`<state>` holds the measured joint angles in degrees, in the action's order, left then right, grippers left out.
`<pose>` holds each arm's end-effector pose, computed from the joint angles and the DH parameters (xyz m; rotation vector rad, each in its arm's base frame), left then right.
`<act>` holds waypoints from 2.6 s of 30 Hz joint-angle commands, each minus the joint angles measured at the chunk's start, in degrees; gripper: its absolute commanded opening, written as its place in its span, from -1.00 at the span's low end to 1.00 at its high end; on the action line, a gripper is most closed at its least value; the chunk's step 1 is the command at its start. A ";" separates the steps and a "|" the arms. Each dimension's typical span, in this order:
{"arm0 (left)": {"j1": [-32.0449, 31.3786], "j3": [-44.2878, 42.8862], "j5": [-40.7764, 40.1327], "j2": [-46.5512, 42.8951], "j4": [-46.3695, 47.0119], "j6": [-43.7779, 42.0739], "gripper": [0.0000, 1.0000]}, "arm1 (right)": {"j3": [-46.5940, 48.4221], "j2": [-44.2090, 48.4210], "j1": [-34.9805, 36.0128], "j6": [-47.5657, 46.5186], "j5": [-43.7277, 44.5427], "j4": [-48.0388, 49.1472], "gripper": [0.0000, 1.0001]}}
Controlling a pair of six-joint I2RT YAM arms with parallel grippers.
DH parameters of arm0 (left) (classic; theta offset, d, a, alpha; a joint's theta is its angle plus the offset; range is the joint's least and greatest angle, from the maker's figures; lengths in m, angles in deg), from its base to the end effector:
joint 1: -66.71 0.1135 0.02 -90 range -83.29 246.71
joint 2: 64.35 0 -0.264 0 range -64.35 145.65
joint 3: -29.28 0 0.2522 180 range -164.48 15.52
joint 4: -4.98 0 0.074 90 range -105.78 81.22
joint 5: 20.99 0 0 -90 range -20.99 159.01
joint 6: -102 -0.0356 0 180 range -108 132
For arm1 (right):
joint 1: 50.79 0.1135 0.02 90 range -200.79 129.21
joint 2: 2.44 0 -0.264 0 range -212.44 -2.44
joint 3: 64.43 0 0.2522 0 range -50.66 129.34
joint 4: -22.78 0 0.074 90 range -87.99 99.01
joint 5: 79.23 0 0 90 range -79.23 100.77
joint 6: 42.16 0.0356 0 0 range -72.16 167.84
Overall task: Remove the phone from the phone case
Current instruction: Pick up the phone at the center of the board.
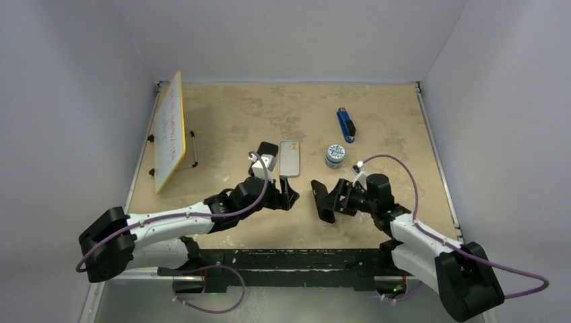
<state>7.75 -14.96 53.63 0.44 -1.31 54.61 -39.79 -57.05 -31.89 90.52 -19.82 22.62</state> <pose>0.1320 -0.2011 0.2149 0.1273 2.1230 -0.8286 0.1607 0.0742 0.1502 0.1154 2.2472 1.1774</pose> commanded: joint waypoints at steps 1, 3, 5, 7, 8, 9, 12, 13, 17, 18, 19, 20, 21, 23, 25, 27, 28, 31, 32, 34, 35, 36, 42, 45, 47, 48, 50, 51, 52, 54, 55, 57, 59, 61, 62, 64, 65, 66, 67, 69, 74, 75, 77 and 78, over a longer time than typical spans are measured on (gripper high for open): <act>-0.20 -2.49 4.94 4.38 9.38 6.33 0.49 | 0.31 -2.64 2.69 2.90 -4.30 12.26 -0.91; -0.22 -3.07 5.96 7.23 11.52 7.86 0.49 | 0.29 -3.99 3.99 3.37 -3.99 14.26 -0.92; -0.20 -3.93 6.01 9.87 12.39 9.32 0.49 | 0.20 -5.03 4.82 3.86 -3.79 15.87 -0.93; -0.19 -4.60 5.77 12.35 12.90 10.95 0.49 | 0.28 -5.77 5.53 3.88 -3.57 16.51 -0.93; -0.17 -4.79 5.77 13.56 13.34 11.45 0.49 | 0.24 -5.84 5.80 3.90 -3.40 16.73 -0.93; -0.16 -4.84 5.79 14.59 13.97 12.62 0.49 | 0.21 -6.01 6.07 3.80 -3.28 17.00 -0.93; -0.02 -4.92 5.52 17.60 16.21 14.63 0.49 | 0.29 -6.48 6.54 3.19 -3.25 17.19 -0.93; 0.06 -5.12 5.27 18.37 16.52 15.02 0.49 | 0.22 -6.66 6.65 3.00 -3.27 17.30 -0.93; 0.14 -6.58 4.22 21.16 16.66 15.82 0.48 | -0.13 -7.62 7.18 2.82 -3.33 18.30 -0.93; 0.16 -6.95 4.40 21.99 16.95 16.08 0.48 | -0.21 -7.80 7.27 2.83 -3.26 18.48 -0.93; 0.24 -7.18 4.95 22.98 17.29 16.47 0.47 | -0.24 -8.06 7.39 2.80 -3.13 18.70 -0.93; 0.25 -7.34 5.30 23.92 17.77 16.96 0.46 | -0.24 -8.24 7.51 2.72 -3.08 18.82 -0.93; 0.37 -7.33 6.12 24.80 18.52 17.50 0.44 | -0.24 -8.42 7.62 2.68 -3.00 18.90 -0.93; 0.56 -6.88 7.07 26.24 20.54 18.65 0.38 | -0.16 -8.74 7.85 2.51 -2.81 19.26 -0.93; 0.83 -6.19 7.64 27.04 22.37 19.63 0.28 | -0.13 -8.89 8.06 2.31 -2.66 19.34 -0.93; 1.16 -5.56 8.08 27.38 23.77 20.28 0.13 | -0.13 -9.01 8.30 2.07 -2.48 19.51 -0.93; 1.27 -5.29 8.27 27.36 24.37 20.39 0.04 | -0.15 -9.02 8.34 1.95 -2.29 19.47 -0.93; 1.51 -4.22 8.39 26.58 26.32 20.43 -0.23 | -0.22 -9.15 8.44 1.90 -1.77 19.53 -0.91; 1.63 -3.76 8.38 26.10 26.85 20.30 -0.33 | -0.24 -9.19 8.44 1.94 -1.63 19.62 -0.90; 1.84 -2.90 8.12 24.97 27.33 19.64 -0.54 | -0.24 -9.20 8.44 2.03 -1.58 20.11 -0.87; 1.96 -2.47 7.82 24.37 27.46 19.21 -0.63 | -0.24 -9.08 8.44 2.11 -1.41 20.35 -0.84; 2.08 -1.83 7.55 23.61 27.81 18.85 -0.74 | -0.20 -8.99 8.44 2.10 -1.29 20.57 -0.79; 3.22 4.11 5.57 17.42 32.10 16.30 -1.00 | 0.02 -8.17 8.44 0.68 0.04 23.43 -0.33; 4.55 7.30 4.90 12.41 33.27 14.08 -1.00 | -0.21 -6.68 8.44 -0.38 1.38 25.18 -0.08; 5.68 9.49 4.66 8.44 33.94 13.09 -1.00 | -0.68 -5.24 8.39 -1.27 2.15 26.69 0.11; 6.34 10.49 4.78 6.50 34.47 12.70 -1.00 | -0.82 -4.46 8.46 -1.68 2.59 27.32 0.21; 7.73 12.12 5.53 2.75 34.80 12.07 -1.00 | -1.07 -3.08 8.44 -2.40 2.87 28.60 0.43; 8.47 12.54 6.21 0.95 34.81 11.72 -1.00 | -1.22 -2.48 8.44 -2.90 2.57 29.57 0.55; 9.11 12.77 6.96 -1.17 34.77 11.36 -1.00 | -1.41 -1.95 8.44 -3.72 2.09 30.61 0.58; 10.52 13.05 8.60 -4.05 34.72 11.21 -1.00 | -1.62 -1.20 8.45 -5.25 0.68 32.67 0.58; 11.11 13.07 9.62 -5.32 34.84 11.12 -1.00 | -1.69 -1.05 8.44 -5.70 0.05 33.85 0.56; 12.40 12.96 11.50 -7.72 34.90 11.21 -1.00 | -2.00 -1.29 8.46 -6.02 -1.78 37.18 0.53; 13.45 12.43 13.34 -9.80 34.78 11.23 -1.00 | -2.27 -2.48 8.53 -5.82 -3.85 41.35 0.51; 14.27 11.22 15.04 -11.61 33.75 10.65 -1.00 | -1.75 -3.80 8.61 -5.90 -6.91 44.78 0.48; 14.57 10.33 16.59 -12.40 32.77 10.08 -1.00 | -1.35 -4.50 8.80 -6.01 -8.77 46.37 0.46; 14.94 8.41 18.30 -13.46 30.66 8.61 -1.00 | -0.41 -5.80 9.33 -6.34 -11.70 49.62 0.44; 15.10 7.46 19.05 -13.81 29.79 7.79 -1.00 | 0.19 -6.38 9.70 -6.69 -12.89 50.49 0.42; 15.29 6.65 19.71 -13.97 28.89 7.39 -1.00 | 0.86 -6.98 10.18 -7.23 -14.13 51.33 0.40; 15.52 5.99 20.36 -14.08 28.47 6.99 -1.00 | 1.43 -7.45 10.73 -7.93 -15.57 52.06 0.38; 16.04 4.63 22.19 -14.02 28.24 6.60 -1.00 | 2.61 -8.31 11.90 -9.71 -17.22 53.76 0.36; 17.78 2.02 28.23 -12.37 27.91 6.60 -1.00 | 4.96 -10.25 12.93 -12.53 -20.82 55.83 0.25; 18.07 1.62 29.21 -12.14 28.02 6.67 -1.00 | 5.67 -10.54 12.95 -14.08 -21.46 54.66 0.23; 18.54 0.92 30.89 -11.86 28.22 6.78 -1.00 | 6.95 -11.09 12.92 -15.96 -22.40 52.99 0.21; 18.73 0.56 31.58 -11.74 28.18 6.78 -1.00 | 7.42 -11.47 12.92 -16.57 -23.07 52.90 0.20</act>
<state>25.50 -10.02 79.53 -11.30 22.36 61.87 -35.88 -67.60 -19.17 79.30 -38.38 73.63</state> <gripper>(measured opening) 0.135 0.613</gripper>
